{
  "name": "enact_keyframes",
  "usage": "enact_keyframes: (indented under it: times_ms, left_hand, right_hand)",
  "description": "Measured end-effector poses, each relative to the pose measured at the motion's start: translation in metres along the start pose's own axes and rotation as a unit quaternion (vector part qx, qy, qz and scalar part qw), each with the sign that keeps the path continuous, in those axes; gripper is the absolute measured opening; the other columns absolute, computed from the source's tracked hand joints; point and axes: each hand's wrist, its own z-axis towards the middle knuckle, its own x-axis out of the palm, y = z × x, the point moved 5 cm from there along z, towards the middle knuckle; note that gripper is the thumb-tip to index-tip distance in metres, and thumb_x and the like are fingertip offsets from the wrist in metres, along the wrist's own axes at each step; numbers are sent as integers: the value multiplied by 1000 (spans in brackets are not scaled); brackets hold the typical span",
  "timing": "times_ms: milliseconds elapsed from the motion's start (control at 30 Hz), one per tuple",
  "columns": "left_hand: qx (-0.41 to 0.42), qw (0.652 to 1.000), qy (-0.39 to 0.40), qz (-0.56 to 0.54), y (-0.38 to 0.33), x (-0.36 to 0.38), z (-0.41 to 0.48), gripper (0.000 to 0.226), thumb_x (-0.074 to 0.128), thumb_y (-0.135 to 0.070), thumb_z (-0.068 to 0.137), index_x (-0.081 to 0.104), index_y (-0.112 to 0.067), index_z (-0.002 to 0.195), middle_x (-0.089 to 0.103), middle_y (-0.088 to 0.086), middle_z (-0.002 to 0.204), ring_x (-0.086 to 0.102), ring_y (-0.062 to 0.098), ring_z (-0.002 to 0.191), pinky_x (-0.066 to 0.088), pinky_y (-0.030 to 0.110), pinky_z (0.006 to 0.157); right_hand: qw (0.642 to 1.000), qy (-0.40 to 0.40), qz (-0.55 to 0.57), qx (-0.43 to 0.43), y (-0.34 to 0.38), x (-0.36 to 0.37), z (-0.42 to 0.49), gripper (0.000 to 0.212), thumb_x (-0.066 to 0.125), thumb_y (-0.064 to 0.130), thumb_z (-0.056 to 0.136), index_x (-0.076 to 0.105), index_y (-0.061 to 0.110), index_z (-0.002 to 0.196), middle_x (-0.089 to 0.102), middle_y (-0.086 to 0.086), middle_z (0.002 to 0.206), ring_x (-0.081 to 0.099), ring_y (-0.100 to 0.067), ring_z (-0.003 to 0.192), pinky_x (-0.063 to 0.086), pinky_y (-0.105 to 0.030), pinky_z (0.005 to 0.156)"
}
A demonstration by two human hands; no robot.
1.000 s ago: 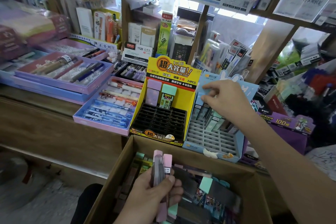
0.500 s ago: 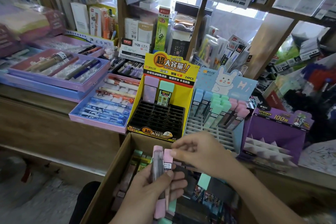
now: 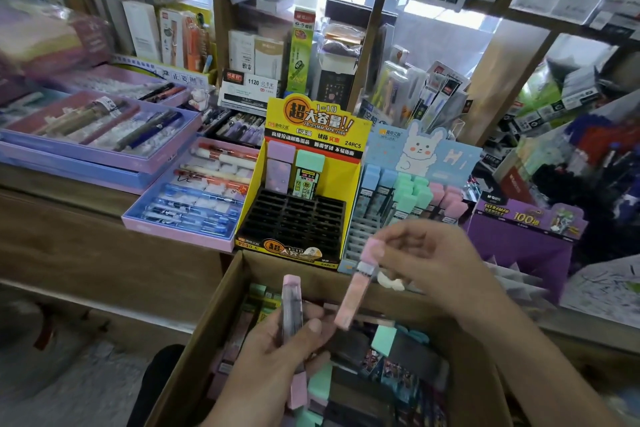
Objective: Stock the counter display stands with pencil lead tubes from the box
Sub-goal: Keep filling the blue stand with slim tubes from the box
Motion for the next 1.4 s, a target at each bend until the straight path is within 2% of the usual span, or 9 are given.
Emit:
enact_keyframes:
  times_ms: [133,300,467,700,967,1167,1267,1333,1400]
  left_hand:
    - [-31,999,-8,-29,1,2,-4,18,68,-8,89,68,-2,106,76,24,98,76,36,89,62,36,65]
    - [-19,998,-22,55,-4,-1,-2,37,76,-25,74,70,-4,104,72,15,76,63,22,55,49,28,46]
    - [-40,998,-32,33,-3,1,-1,32,74,-23,81,70,-1,105,70,18,75,57,26,50,49,32,46]
    - [-66,997,-29,-4,-5,6,-3,37,71,-25,71,75,1,96,67,21,71,53,27,48,38,35,55]
    - [-73,997,-25,1,-2,2,-1,36,71,-22,73,74,2,100,67,21,72,54,27,49,41,33,52]
    - [-79,997,-12,3,0,4,1,42,70,-22,73,71,3,107,67,21,74,53,28,51,42,30,46]
    - [-73,997,-8,9,0,2,1,37,68,-19,78,70,3,108,66,22,74,52,28,51,41,30,46]
    - [-69,998,-10,12,0,0,2,29,66,-16,86,71,3,107,67,22,75,53,28,51,41,31,47]
    - [-71,997,-8,11,1,-1,3,26,66,-16,87,73,2,104,67,22,75,54,28,51,42,33,50]
  right_hand:
    - [995,-89,-35,-32,9,-44,-1,17,79,21,81,80,22,98,78,-3,84,75,-20,72,62,-24,66]
    - [978,-161,-122,-59,13,-86,-2,17,81,15,82,78,10,99,78,0,79,76,-19,75,62,-21,69]
    - [962,-199,-172,-73,12,-109,6,9,80,12,86,76,18,92,76,4,74,74,-21,72,63,-34,72]
    - [949,-193,-240,-63,3,-115,27,6,81,19,88,76,19,91,76,3,76,73,-6,67,62,-27,71]
    - [952,-128,-272,-54,-8,-105,31,8,82,20,86,81,16,94,77,-5,76,73,-22,75,61,-33,75]
    - [944,-137,-290,-79,-14,-100,36,10,78,11,90,77,15,99,72,13,86,67,7,72,51,-4,69]
    - [909,-151,-373,-107,-13,-96,39,7,74,7,92,75,12,97,68,7,75,61,3,68,50,-11,64]
    - [886,-153,-416,-133,-11,-92,40,8,72,5,92,77,7,97,69,4,83,58,1,66,51,-14,66]
    - [876,-154,-432,-152,-12,-90,40,11,71,7,94,79,4,100,70,-4,93,62,-13,77,57,-34,74]
